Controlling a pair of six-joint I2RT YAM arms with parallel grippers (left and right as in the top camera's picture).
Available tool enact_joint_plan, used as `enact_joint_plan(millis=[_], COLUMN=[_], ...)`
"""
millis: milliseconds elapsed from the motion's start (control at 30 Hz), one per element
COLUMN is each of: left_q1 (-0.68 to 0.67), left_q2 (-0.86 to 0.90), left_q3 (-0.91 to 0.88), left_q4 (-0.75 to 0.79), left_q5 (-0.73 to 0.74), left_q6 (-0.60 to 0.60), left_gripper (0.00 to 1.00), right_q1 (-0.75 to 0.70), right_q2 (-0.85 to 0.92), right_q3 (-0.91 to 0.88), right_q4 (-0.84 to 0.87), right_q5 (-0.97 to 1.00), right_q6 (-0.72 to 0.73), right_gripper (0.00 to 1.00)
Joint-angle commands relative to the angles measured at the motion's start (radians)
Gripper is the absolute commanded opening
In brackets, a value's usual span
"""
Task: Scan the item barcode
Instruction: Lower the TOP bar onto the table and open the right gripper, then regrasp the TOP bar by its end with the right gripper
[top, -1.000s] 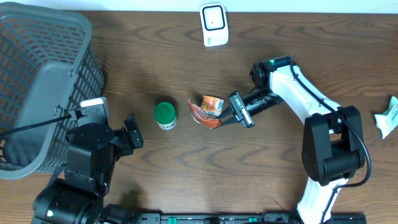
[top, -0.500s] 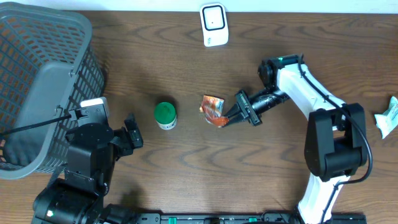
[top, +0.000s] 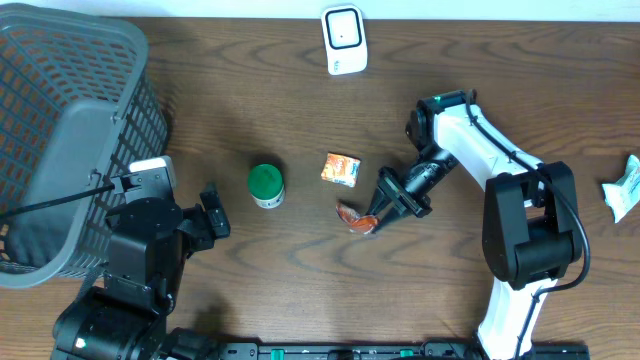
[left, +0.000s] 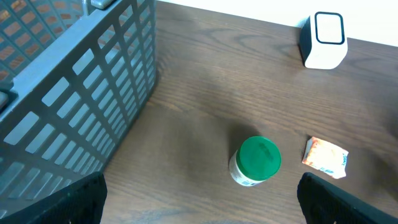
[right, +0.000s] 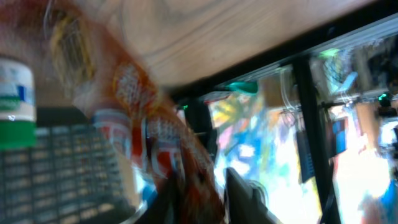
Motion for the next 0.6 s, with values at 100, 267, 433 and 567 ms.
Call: enact_joint_plan(millis=[100, 267, 433, 567], left_q1=[0.005, 0.005, 0.005, 0.005], left_q2=[-0.001, -0.001, -0.001, -0.001], left_q3=[0.015, 0.015, 0.015, 0.015], left_q4=[0.000, 0.001, 0.001, 0.000], left_q5=[-0.010, -0.010, -0.010, -0.010], left_q6=[-0.004, -0.004, -0.004, -0.004], left_gripper=[0.98, 0.98, 0.98, 0.98], right_q1=[-0.042, -0.107, -0.110, -0.040], right_q2=[0.005, 0.005, 0.005, 0.005], right_q3=[-0.002, -0.001, 0.003, 0.002], right_q4=[0.119, 0.256, 0.436, 0.488], right_q5=[0.050, 0.063, 0.230, 0.356], right_q6=[0.048, -0.204, -0.454, -0.672], right_gripper=[0.47, 0.68, 0.84, 0.69])
